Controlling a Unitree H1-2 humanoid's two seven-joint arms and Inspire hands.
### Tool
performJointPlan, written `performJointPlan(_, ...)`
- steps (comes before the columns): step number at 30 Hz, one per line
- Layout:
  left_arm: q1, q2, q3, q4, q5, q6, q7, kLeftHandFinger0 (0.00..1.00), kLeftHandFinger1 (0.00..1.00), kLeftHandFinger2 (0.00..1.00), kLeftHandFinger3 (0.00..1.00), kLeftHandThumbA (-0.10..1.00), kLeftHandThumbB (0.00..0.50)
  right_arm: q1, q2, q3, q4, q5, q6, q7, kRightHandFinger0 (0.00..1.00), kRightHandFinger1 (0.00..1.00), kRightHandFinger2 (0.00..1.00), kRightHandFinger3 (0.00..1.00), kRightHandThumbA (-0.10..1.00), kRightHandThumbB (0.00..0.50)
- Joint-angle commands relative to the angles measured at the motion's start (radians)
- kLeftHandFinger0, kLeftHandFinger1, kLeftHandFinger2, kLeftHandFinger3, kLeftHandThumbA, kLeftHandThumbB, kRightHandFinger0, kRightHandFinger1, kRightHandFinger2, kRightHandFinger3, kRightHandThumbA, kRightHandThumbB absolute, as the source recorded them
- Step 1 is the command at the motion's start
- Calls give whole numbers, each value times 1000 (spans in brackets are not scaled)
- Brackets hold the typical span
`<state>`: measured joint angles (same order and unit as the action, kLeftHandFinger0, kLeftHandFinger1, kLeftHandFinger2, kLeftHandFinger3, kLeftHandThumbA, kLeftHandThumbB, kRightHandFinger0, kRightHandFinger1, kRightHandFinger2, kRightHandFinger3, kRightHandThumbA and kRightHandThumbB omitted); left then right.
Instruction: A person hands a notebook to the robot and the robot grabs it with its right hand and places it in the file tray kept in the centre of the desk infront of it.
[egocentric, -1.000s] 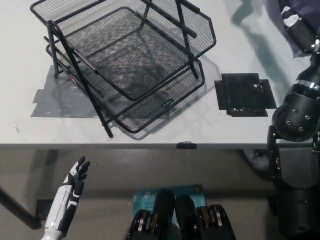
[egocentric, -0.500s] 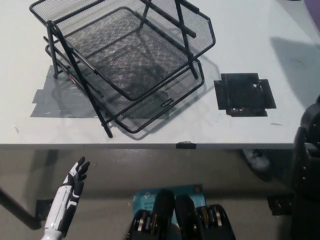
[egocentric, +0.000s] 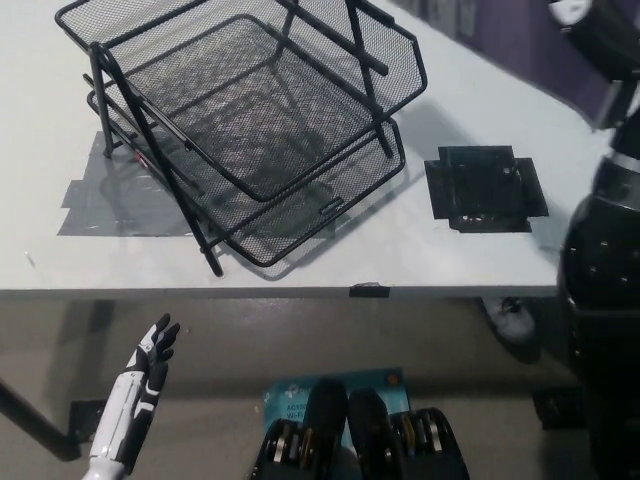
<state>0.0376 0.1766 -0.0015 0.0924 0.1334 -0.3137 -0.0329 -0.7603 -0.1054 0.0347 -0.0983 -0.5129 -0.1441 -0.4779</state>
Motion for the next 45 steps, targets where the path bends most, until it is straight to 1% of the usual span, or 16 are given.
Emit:
performJointPlan(1,-7,21,-1,-9,8,-39,-3,1000,1000,1000,1000,1000,404,-147,-48,67,44,-163,-145,-21,0,0,1,0,635,0)
performJointPlan(10,-4,19,-4,-8,3,-39,-8,1000,1000,1000,1000,1000,400,-207,-71,115,173,-237,-185,-68,0,0,24,16,682,0)
performJointPlan(16,-6,20,-6,-15,4,-29,-10,1000,1000,1000,1000,1000,396,-236,-89,134,193,-299,-199,-73,0,0,42,38,785,0)
performJointPlan(22,-2,19,-12,-14,7,-27,-14,1000,1000,1000,1000,1000,405,-248,-120,179,184,-379,-214,-54,0,0,1,55,918,0)
performJointPlan(23,-2,19,-13,-13,5,-28,-15,1000,1000,1000,1000,1000,404,-249,-130,192,188,-389,-228,-47,0,0,5,77,864,0)
performJointPlan(24,-1,19,-13,-14,3,-29,-16,1000,1000,1000,1000,1000,404,-249,-139,204,188,-402,-239,-42,0,0,31,225,836,0)
performJointPlan(25,1,20,-14,-18,3,-27,-16,1000,1000,1000,1000,1000,402,-251,-150,220,190,-417,-263,-41,0,0,16,344,743,1)
performJointPlan(26,2,20,-14,-19,3,-26,-16,1000,1000,1000,1000,1000,402,-253,-153,226,192,-419,-273,-44,0,0,16,344,743,1)
performJointPlan(28,-1,20,-15,-21,4,-23,-16,1000,1000,1000,1000,1000,404,-261,-167,252,207,-471,-279,-70,0,0,0,184,722,0)
performJointPlan(30,-4,18,-15,-17,3,-31,-14,1000,1000,1000,1000,1000,396,-276,-192,290,232,-518,-313,-83,0,0,0,121,758,0)
performJointPlan(31,-2,18,-15,-16,1,-32,-13,1000,1000,1000,1000,1000,393,-284,-204,310,238,-547,-321,-92,0,0,0,6,755,0)
performJointPlan(34,2,19,-17,-13,-1,-33,-15,1000,1000,1000,1000,1000,393,-297,-219,349,255,-608,-322,-112,0,0,0,2,778,31)
performJointPlan(36,2,18,-17,-10,-3,-36,-15,1000,1000,1000,1000,1000,395,-305,-228,371,260,-632,-325,-117,0,0,0,9,798,27)
performJointPlan(39,1,17,-17,-8,0,-37,-12,1000,1000,1000,1000,1000,390,-317,-241,403,271,-687,-320,-127,0,0,0,1,950,12)
performJointPlan(41,1,16,-17,-7,3,-40,-9,1000,1000,1000,1000,1000,389,-324,-257,432,275,-736,-313,-127,0,0,0,0,997,18)
performJointPlan(45,0,19,-19,1,-7,-57,-15,1000,1000,1000,1000,1000,377,-331,-294,482,280,-814,-304,-155,0,0,0,0,888,97)
